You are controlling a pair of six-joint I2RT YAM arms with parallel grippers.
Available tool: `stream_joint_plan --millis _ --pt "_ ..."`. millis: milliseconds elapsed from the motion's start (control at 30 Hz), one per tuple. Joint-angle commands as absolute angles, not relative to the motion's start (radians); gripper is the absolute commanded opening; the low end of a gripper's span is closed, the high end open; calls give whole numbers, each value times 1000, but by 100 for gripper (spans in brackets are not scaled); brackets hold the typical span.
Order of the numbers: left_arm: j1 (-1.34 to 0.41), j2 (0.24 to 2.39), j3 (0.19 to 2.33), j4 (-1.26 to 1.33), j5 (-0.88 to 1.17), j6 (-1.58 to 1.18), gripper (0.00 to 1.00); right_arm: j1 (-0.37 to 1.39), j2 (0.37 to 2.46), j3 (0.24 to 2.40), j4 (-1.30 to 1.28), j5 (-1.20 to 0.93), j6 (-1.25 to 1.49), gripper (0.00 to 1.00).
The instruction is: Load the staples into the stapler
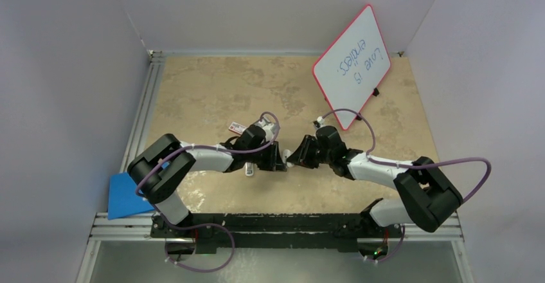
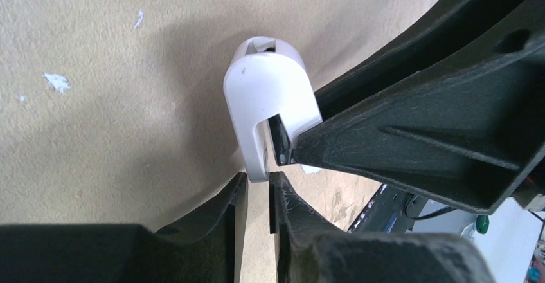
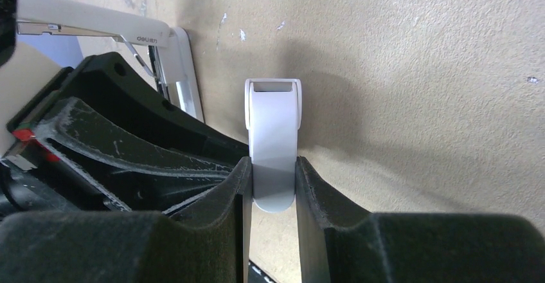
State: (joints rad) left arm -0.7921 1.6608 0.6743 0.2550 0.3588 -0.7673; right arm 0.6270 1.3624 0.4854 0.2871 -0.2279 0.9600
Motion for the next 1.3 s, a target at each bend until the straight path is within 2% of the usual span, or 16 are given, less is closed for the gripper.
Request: stream_joint_plan --millis 0,267,467,867,1267 --pt "-781 1667 727 302 350 -770 16 623 1346 479 330 -263 956 13" --pt "-772 1669 725 296 339 -781 17 623 1345 482 334 -274 959 12" --pt "-770 1683 724 307 349 -779 0 623 1346 488 330 -285 953 12" --pt "-765 1620 641 293 357 -675 0 620 1228 536 121 -267 954 10" --pt "-765 1550 614 215 282 -597 0 588 1218 563 65 -350 868 9"
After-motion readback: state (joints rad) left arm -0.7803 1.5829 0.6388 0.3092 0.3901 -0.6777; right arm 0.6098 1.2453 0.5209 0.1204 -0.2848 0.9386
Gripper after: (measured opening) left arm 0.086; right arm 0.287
